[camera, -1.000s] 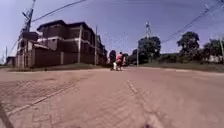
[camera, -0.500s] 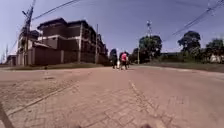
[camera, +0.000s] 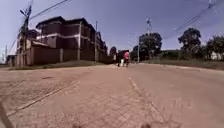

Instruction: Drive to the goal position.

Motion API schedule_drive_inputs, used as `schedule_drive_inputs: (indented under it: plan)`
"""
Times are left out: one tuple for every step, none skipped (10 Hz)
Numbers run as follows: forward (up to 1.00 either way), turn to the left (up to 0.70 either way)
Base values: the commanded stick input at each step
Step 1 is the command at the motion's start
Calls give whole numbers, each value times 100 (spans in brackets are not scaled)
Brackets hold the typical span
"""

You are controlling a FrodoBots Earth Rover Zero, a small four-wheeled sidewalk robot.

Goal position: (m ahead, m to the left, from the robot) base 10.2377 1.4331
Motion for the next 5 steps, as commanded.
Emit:
schedule_drive_inputs:
  plan:
    - [30,27]
    - [30,48]
    - [30,70]
    - [30,0]
    - [30,0]
